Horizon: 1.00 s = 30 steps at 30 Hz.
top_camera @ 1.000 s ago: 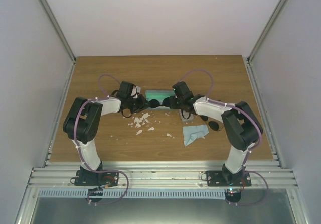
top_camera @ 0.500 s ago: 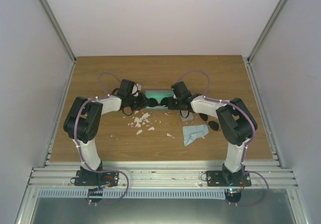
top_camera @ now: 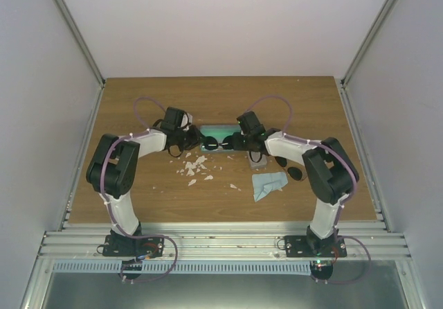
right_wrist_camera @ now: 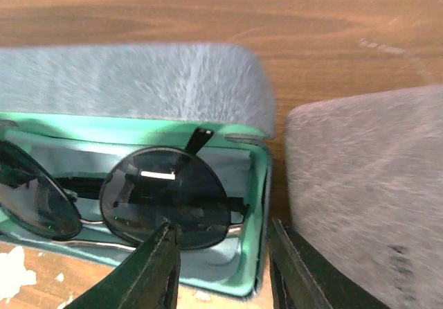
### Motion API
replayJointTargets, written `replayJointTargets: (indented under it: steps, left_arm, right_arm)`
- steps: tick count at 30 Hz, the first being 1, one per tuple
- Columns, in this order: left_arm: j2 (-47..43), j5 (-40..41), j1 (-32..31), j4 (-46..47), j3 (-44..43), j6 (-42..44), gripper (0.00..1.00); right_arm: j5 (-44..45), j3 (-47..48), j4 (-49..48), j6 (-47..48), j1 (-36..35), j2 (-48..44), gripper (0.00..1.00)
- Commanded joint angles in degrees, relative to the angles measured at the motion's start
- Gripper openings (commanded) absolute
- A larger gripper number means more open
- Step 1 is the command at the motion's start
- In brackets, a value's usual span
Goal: Organize the sunglasses
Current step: Adjust the sunglasses in the sunglasses case, then close the sunglasses case at the center of the board.
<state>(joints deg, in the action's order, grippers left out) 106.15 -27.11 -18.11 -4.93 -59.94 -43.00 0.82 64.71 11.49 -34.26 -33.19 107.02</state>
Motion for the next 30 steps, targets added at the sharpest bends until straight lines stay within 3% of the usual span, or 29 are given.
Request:
replayJointTargets:
  steps: [1,10,19,24,30]
  left_arm:
    - [-5.96,3.22,0.42,-1.54,-0.18,2.69,0.27]
    - [-14.59,6.95,-1.68,-0.06,11.56,0.90,0.22]
    - [-12.96,11.00,-8.38,8.17,18.82,-4.82,0.14]
    - [-8.27,16.32,-11.23,8.86,16.68,-6.09,0.11]
    - [-2.93,21.79,-12.85,9.69,13.74,-7.80,0.09]
  right_arm:
    - [6.22,1.66,3.11,2.20,0.14,-6.69,0.37]
    - [5.39,13.06,4.09,7.77,-0.03,-0.81,0.40]
    - [6.44,24.73,5.47,13.92,-0.94,11.13,0.38]
    - [7.69,23.64,6.57,15.96,-3.24,11.74,0.38]
    - [10.59,15.50,4.81,12.72,-6.81,8.39,0.38]
